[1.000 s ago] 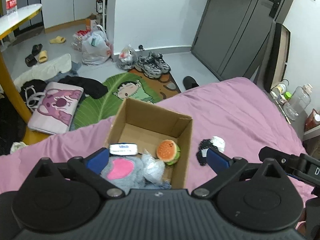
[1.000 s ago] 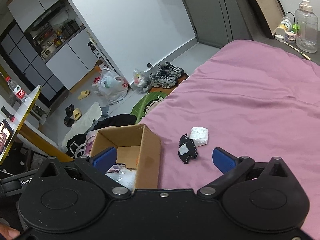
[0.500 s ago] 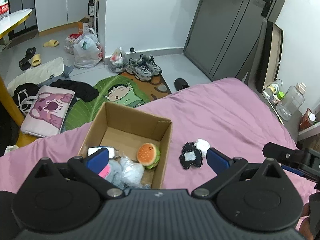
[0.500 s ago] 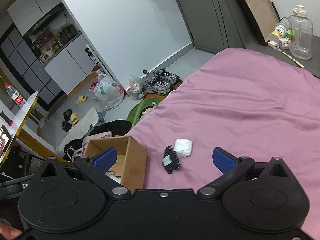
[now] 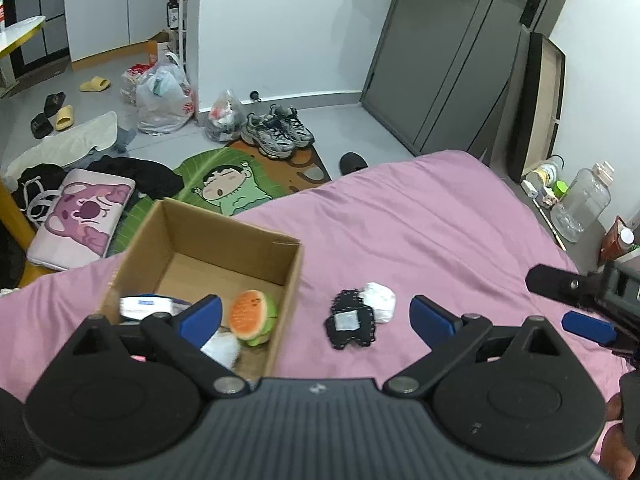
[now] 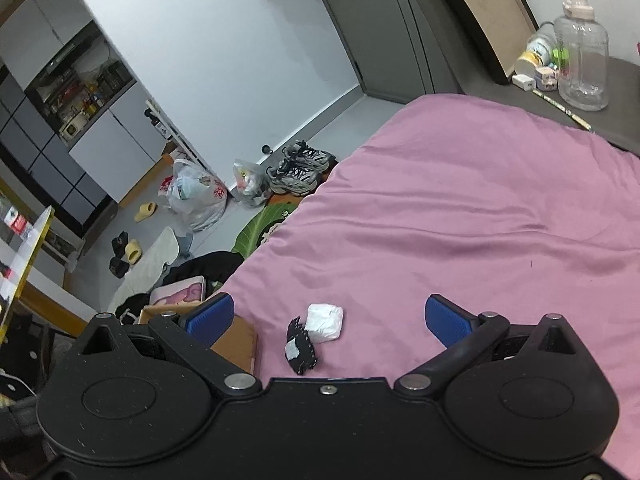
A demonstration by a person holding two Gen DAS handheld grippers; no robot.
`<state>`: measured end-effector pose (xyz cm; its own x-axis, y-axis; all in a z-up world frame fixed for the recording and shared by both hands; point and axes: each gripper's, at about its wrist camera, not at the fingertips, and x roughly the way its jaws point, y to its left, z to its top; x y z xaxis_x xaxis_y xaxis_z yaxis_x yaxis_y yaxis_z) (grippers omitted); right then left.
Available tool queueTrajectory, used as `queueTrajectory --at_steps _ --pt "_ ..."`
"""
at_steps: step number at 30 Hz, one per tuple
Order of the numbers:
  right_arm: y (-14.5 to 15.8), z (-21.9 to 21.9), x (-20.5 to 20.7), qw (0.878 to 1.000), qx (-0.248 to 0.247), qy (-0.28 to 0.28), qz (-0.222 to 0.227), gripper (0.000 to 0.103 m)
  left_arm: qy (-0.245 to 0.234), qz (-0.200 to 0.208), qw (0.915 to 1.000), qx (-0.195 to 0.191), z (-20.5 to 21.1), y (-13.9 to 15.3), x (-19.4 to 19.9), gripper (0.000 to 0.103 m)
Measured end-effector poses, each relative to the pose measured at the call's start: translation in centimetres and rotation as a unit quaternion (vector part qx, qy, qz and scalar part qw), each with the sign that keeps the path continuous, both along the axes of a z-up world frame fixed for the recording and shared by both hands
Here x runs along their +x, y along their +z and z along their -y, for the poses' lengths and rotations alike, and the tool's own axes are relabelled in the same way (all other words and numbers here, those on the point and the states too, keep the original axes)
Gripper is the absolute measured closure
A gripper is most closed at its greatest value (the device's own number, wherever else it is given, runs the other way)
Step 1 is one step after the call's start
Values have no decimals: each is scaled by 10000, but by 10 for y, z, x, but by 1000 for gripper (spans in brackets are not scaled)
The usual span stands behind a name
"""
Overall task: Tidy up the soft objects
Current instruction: 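Grasp the black-and-white plush with the left gripper while the right gripper grasps the white paper ball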
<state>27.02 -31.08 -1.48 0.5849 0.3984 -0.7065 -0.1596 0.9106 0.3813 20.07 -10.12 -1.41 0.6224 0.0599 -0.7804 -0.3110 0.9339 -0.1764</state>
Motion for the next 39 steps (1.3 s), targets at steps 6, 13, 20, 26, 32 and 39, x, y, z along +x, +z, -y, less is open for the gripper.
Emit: queueTrajectory --at_steps 6,13,20,26,32,39 --pt "-16 13 12 9995 257 -61 -196 1 -106 -67 9999 38 21 -19 16 5" --pt "-38 22 21 9975 524 -44 -481 1 -47 -395 9992 -50 32 -48 32 24" --pt "-53 20 30 9961 587 44 -660 1 -121 -680 9976 -91 46 -74 49 31" --pt "-65 18 40 9940 679 91 -850 1 -21 -915 9958 -65 49 -96 65 31" --pt "-81 12 50 9917 699 158 -1068 3 4 -1085 9941 -22 54 -114 76 31" --pt "-101 8 60 9877 833 101 -1319 7 85 -1221 9925 46 56 -132 82 36"
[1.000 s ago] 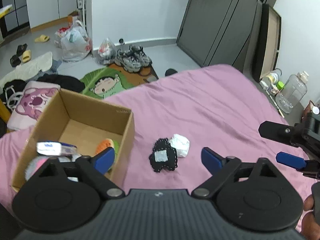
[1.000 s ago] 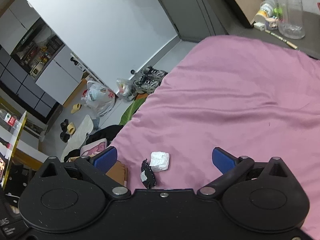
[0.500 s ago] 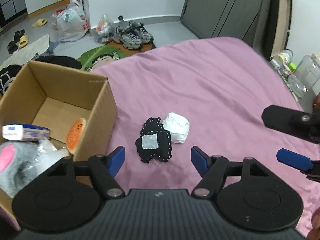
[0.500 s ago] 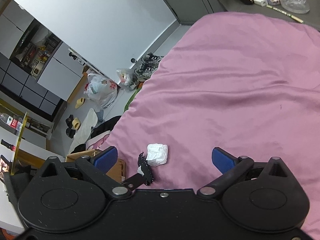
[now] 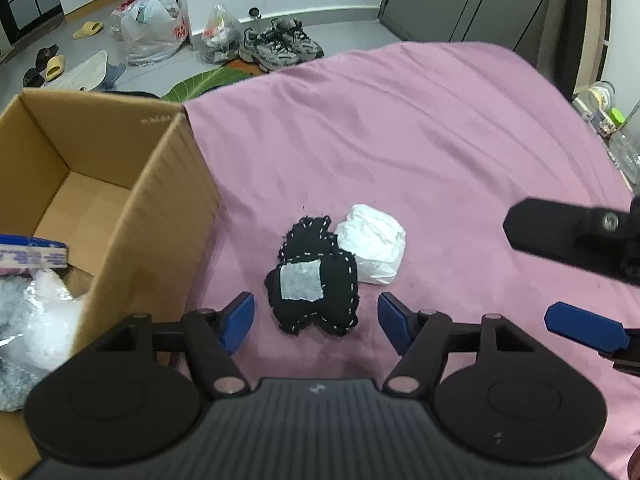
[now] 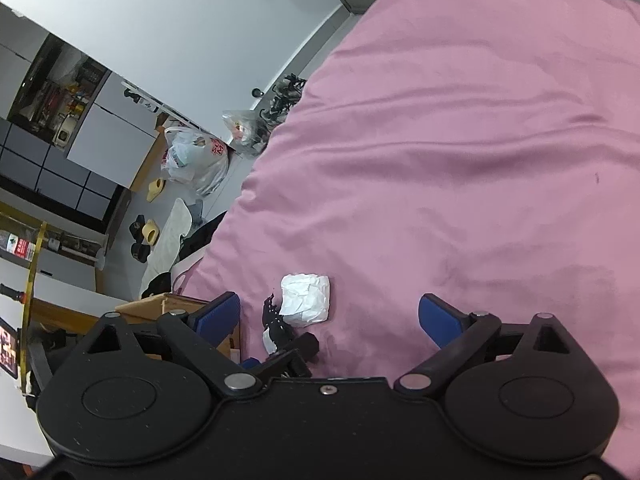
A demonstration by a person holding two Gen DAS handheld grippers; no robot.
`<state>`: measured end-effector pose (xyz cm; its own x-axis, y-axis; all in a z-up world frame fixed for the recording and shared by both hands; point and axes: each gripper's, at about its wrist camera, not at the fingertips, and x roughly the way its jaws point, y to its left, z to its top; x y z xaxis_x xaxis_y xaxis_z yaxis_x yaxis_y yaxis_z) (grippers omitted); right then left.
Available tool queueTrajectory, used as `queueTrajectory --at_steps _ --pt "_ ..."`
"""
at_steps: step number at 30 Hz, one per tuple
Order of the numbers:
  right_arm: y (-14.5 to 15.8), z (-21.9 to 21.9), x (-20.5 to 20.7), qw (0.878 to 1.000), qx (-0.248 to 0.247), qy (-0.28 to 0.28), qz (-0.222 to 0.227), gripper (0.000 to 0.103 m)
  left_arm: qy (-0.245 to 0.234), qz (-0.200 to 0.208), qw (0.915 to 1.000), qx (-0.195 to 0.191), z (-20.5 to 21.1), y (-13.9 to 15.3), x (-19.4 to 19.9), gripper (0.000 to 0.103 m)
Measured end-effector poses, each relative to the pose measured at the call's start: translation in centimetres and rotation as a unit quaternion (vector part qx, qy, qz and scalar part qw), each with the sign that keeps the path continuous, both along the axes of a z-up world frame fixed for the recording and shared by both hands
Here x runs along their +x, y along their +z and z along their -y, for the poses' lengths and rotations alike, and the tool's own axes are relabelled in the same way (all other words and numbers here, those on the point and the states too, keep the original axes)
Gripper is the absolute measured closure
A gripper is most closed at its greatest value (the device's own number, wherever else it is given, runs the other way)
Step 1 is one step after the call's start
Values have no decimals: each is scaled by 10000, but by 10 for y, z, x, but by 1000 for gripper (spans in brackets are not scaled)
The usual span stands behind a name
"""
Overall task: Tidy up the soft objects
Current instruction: 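Grasp the black-and-white plush with the left gripper while the right gripper grasps the white paper ball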
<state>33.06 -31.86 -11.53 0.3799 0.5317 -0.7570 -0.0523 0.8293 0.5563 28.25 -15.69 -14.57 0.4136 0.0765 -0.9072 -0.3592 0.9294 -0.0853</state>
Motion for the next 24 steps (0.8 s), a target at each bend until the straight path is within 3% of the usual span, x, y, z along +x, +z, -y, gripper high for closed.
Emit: queueTrajectory --at_steps 1,4,6,14,17,24 --pt "-4 0 2 10000 37 -7 -54 7 18 -23 10000 -7 0 -2 0 40" --pt "-13 -4 6 9998 134 55 -129 7 97 -133 9998 -109 -3 -7 3 66" --pt "-17 -7 8 9997 134 48 -201 7 135 -139 9997 -156 -7 -5 5 72" --pt "-29 -16 21 9983 406 -21 -411 9 -169 146 9997 -51 -7 34 8 74" --pt "-36 -19 23 9977 420 -68 -536 16 -188 216 9995 -129 -12 45 9 74" --pt "-45 -25 29 9960 501 -169 -722 18 -244 236 9991 -258 -24 59 19 74"
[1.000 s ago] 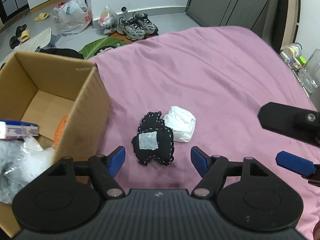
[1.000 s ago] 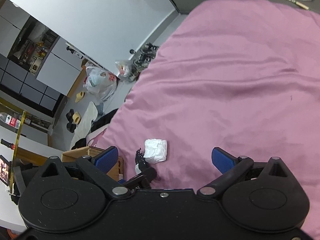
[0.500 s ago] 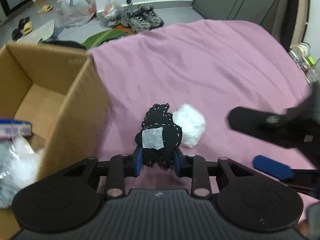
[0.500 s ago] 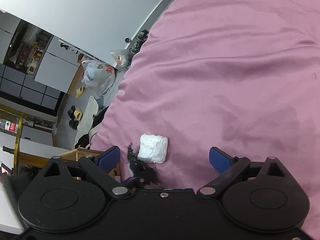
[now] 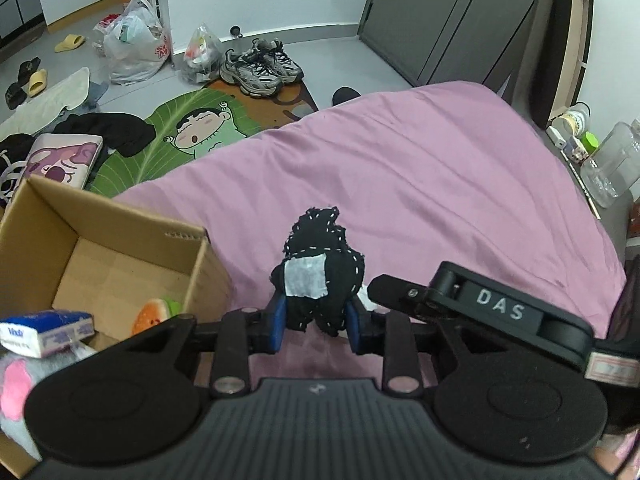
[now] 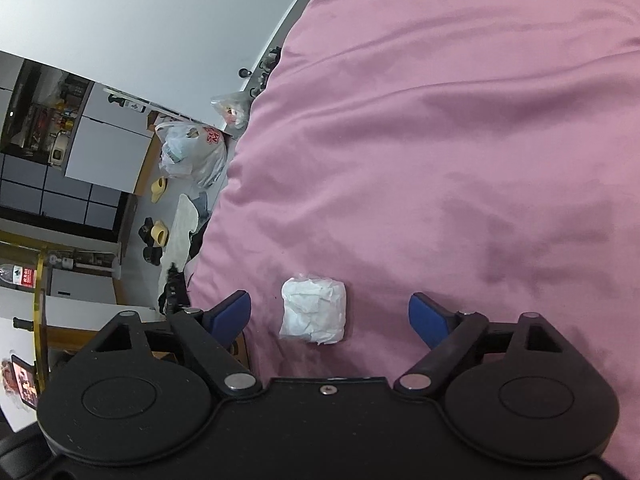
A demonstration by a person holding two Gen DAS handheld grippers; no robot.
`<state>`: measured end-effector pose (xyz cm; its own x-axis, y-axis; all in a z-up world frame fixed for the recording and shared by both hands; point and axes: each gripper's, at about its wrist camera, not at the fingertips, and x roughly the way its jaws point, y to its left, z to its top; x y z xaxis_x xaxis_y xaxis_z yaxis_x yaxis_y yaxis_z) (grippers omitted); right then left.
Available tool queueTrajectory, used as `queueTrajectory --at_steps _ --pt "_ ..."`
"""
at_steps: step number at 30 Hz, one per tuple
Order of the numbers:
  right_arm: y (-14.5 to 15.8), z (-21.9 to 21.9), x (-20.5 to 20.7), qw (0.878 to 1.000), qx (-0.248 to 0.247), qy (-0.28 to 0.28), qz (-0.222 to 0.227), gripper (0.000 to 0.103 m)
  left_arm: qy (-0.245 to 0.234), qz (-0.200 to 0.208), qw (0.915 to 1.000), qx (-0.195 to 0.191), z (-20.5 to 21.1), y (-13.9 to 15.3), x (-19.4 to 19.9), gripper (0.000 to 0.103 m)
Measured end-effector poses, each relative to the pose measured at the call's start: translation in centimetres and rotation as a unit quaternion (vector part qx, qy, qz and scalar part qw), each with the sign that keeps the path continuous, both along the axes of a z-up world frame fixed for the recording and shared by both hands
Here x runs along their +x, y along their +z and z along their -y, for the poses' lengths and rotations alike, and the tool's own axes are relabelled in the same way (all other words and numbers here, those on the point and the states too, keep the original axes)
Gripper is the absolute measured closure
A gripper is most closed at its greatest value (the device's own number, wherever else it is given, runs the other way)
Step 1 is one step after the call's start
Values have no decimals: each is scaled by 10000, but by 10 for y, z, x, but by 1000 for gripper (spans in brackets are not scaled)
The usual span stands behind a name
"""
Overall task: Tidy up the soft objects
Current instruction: 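Grasp the black-and-white plush with the left gripper while the right gripper grasps the white paper ball, then carry the plush and paper ball into the box and open both grippers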
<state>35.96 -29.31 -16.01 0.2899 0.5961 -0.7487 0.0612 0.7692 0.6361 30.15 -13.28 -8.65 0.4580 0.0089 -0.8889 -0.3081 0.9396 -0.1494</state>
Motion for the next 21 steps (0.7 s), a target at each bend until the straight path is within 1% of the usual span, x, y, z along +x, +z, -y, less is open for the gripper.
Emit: queueTrajectory --at_steps 1,3,6,10,11,12,13,14,15,18,21 --pt "-4 -1 1 9999 75 -17 -100 19 -2 13 10000 -3 -3 2 1 74" --pt "-8 -4 3 9998 42 -8 -187 22 -8 56 10000 -34 -7 8 2 74" --pt "-8 -10 4 9998 -74 39 -153 22 -31 169 9999 -18 -14 20 1 74" --pt "-8 -20 4 9995 -253 144 -95 23 34 206 9998 -16 -30 29 -1 74" --pt "-8 -22 3 9993 -336 171 -68 27 62 209 9998 -20 -33 31 -2 74" --pt "-7 -24 2 9988 -438 203 -39 35 84 221 9997 -36 -37 33 -3 74" --pt "-5 -25 1 9985 -510 220 -33 45 97 245 9996 -40 -41 36 -5 74" --pt "-5 -26 0 9982 -527 269 -62 66 109 262 9996 -36 -45 38 -7 74" --pt "-5 -26 -2 9983 -499 289 -101 66 133 272 9995 -47 -49 39 -9 74" --pt "5 -25 -9 9968 -740 284 52 67 241 285 9992 -123 -63 44 -15 74" --pt "20 -21 -17 9965 -812 147 159 67 266 346 9990 -116 -75 50 -25 74"
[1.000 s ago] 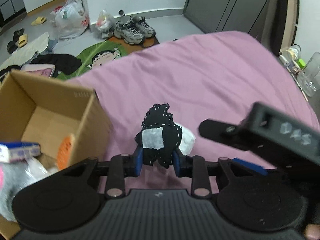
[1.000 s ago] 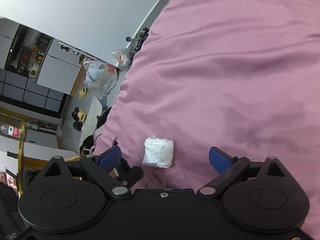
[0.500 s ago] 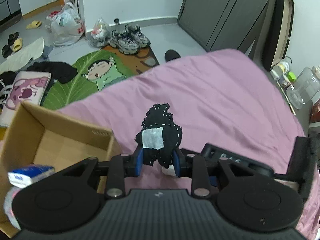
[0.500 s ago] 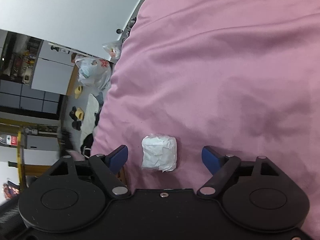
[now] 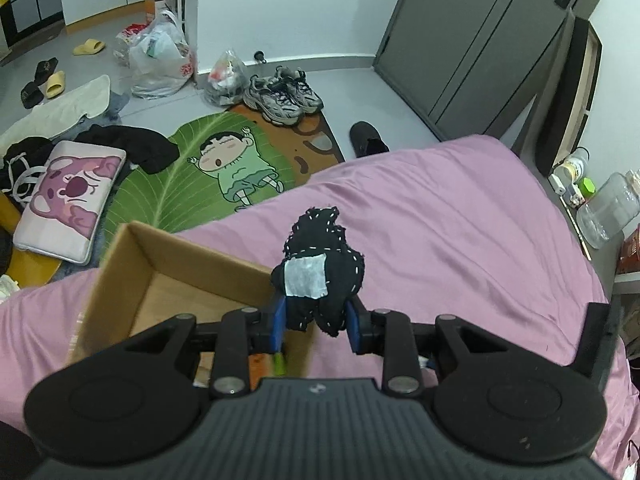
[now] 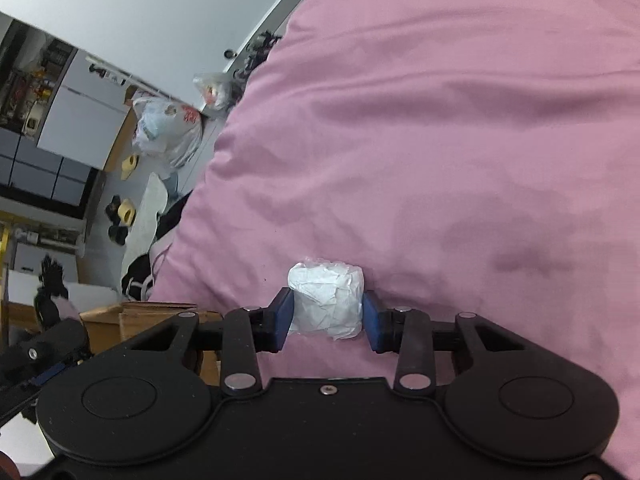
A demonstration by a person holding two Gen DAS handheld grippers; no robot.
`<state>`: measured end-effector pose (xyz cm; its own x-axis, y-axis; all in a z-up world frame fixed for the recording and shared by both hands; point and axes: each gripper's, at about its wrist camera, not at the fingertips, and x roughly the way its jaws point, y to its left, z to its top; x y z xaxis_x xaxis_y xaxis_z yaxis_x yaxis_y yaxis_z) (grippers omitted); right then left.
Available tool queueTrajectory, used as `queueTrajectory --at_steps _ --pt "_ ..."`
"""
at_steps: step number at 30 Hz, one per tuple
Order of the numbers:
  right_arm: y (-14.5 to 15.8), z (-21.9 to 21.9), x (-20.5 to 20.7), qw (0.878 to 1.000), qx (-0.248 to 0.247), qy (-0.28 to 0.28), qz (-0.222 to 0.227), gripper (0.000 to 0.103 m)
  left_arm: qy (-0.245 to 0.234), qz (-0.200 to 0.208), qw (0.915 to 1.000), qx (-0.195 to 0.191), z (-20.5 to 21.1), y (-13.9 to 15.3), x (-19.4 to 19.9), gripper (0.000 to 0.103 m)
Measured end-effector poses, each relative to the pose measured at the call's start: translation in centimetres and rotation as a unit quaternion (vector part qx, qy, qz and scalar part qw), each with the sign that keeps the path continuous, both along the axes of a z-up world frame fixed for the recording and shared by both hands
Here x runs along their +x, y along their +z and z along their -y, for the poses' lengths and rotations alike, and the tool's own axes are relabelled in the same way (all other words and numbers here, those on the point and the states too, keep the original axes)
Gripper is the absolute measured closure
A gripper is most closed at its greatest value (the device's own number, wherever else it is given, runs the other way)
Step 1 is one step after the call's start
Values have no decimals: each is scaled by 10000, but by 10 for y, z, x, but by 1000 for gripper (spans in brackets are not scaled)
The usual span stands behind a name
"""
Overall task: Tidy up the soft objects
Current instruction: 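Carry the plush and paper ball into the box and open both grippers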
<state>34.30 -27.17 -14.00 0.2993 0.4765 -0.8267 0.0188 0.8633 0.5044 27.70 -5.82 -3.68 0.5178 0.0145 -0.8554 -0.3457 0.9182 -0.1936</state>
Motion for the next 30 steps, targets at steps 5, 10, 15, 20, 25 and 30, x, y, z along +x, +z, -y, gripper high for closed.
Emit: queueTrajectory --at_steps 5,10,15,20,25,30 --pt "29 -6 -16 9993 -44 27 373 66 73 71 9999 -53 -19 8 -15 74" --pt "54 -15 -31 9974 -116 36 710 66 130 126 9998 -127 -33 15 -29 74" --pt "73 -23 -39 9948 -145 27 1005 66 182 188 9995 -194 -48 21 -44 74" --pt "83 -35 -46 9925 -133 20 1216 66 201 248 9990 -297 -65 26 -55 74" --pt "90 -48 -53 9900 -171 132 1398 66 172 317 9986 -382 -83 31 -63 74" --pt "101 -63 -62 9863 -222 262 1612 66 195 361 9980 -484 -97 30 -66 74"
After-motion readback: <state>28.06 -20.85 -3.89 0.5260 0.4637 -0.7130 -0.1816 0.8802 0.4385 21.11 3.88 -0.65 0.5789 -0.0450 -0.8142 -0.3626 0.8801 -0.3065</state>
